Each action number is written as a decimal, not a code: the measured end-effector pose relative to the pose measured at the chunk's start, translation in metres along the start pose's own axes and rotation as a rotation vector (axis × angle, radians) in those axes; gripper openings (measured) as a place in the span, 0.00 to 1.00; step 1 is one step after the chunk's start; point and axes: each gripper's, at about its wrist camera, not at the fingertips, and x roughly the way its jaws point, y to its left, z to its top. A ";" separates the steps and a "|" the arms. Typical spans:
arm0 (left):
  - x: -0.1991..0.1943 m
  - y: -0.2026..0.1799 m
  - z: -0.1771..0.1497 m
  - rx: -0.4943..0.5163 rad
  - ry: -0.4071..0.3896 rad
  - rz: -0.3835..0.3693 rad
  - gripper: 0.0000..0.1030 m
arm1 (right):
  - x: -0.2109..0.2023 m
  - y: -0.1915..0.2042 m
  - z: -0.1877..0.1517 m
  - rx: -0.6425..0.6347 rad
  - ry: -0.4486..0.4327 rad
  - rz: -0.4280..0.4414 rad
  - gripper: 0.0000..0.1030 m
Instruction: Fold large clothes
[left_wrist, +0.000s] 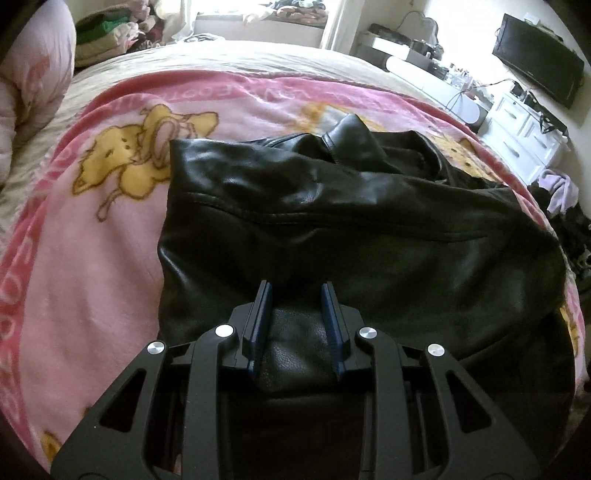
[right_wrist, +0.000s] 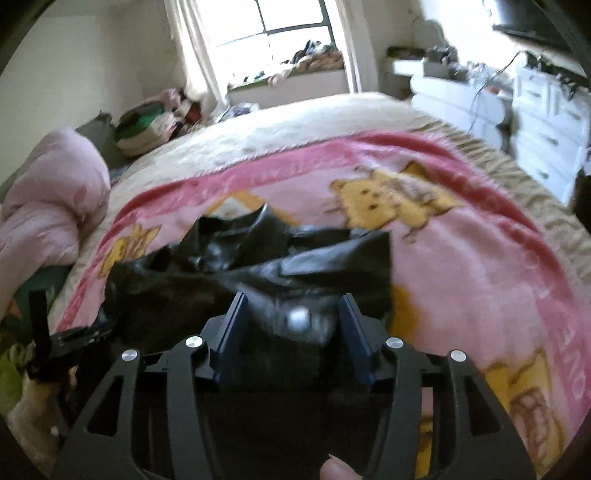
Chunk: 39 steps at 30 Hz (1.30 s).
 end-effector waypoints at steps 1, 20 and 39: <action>0.000 -0.001 0.000 0.002 -0.001 0.005 0.20 | -0.004 0.001 0.001 0.002 -0.020 -0.005 0.49; 0.001 -0.001 0.000 -0.004 0.003 0.003 0.20 | 0.119 0.090 -0.038 -0.356 0.322 -0.060 0.59; -0.003 -0.016 -0.002 0.074 -0.012 0.083 0.26 | 0.041 0.076 -0.036 -0.172 0.143 0.107 0.71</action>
